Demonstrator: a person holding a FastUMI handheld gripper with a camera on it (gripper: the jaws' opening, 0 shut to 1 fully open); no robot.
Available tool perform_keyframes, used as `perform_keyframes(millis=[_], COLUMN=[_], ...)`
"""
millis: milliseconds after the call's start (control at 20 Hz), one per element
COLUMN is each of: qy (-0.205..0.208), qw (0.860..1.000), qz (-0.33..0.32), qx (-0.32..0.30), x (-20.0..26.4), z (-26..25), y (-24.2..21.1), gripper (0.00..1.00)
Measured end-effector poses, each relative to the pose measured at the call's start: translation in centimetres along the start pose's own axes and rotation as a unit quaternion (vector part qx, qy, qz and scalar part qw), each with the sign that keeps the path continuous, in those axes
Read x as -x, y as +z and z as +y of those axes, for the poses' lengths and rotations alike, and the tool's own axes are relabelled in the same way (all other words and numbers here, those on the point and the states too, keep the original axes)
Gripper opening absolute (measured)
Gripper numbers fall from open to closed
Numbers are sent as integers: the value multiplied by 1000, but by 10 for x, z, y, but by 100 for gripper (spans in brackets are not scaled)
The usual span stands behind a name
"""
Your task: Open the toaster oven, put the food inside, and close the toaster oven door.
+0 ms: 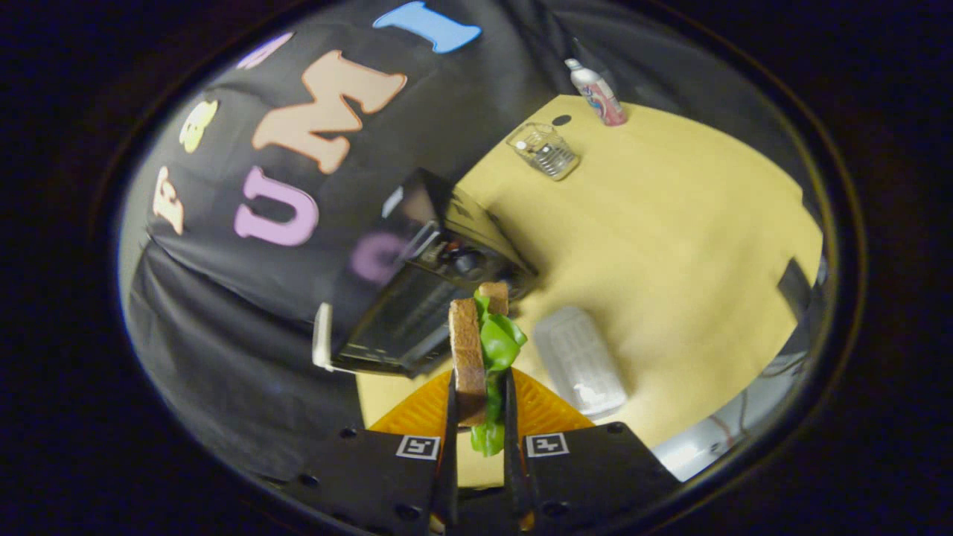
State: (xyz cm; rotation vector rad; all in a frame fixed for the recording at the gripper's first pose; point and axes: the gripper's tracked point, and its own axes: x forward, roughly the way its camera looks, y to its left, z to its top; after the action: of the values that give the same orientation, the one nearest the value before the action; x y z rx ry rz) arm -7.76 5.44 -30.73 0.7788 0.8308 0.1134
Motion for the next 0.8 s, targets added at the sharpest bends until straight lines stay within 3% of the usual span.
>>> perform_keyframes(millis=[350,800], qy=[78,92], qw=[996,994], qz=[-11,-29], qx=[-46,-57], x=[-60,-162], z=[27,67], y=[-44,-60], gripper=[28,28])
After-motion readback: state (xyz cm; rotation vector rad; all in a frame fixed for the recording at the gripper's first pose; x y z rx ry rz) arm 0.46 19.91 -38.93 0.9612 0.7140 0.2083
